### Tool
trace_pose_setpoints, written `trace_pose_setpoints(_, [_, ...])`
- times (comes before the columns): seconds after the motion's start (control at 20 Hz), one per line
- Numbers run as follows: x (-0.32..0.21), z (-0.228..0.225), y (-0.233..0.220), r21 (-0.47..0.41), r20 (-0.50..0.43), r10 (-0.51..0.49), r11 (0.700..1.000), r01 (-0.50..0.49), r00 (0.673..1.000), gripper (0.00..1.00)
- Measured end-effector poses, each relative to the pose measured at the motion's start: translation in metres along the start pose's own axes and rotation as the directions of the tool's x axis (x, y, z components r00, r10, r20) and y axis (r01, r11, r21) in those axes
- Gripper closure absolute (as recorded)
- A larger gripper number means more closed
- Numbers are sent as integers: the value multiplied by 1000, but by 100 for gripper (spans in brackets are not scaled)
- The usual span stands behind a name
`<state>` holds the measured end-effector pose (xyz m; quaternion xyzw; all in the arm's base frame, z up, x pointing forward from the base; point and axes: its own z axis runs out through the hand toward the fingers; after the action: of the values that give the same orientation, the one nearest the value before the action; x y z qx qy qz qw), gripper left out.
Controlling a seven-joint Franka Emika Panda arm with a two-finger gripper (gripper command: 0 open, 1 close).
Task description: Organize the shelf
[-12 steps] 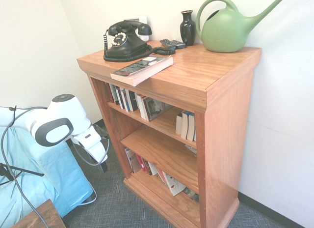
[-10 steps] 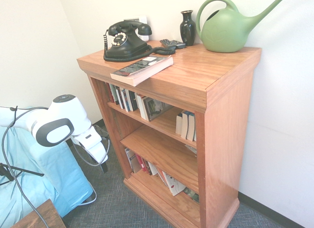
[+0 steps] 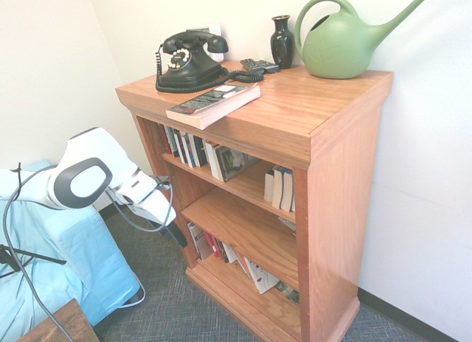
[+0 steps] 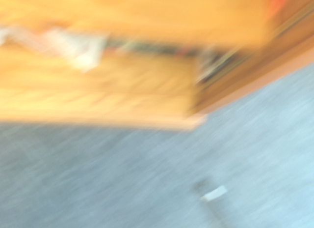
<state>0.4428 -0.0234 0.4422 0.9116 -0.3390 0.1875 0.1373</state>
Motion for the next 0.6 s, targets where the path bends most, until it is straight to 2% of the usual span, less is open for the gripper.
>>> trace_pose_setpoints(0.15, [15, -46, 1, -60, -155, -62, 997, 53, 986, 0])
trace_pose_setpoints(0.3, [24, -83, -6, -135, -306, -136, 986, 98, 942, 0])
trace_pose_setpoints(0.45, [30, -105, -17, -231, -433, -222, 964, 130, 874, 0])
trace_pose_setpoints(0.6, [37, -123, -27, -342, -534, -312, 930, 137, 786, 0])
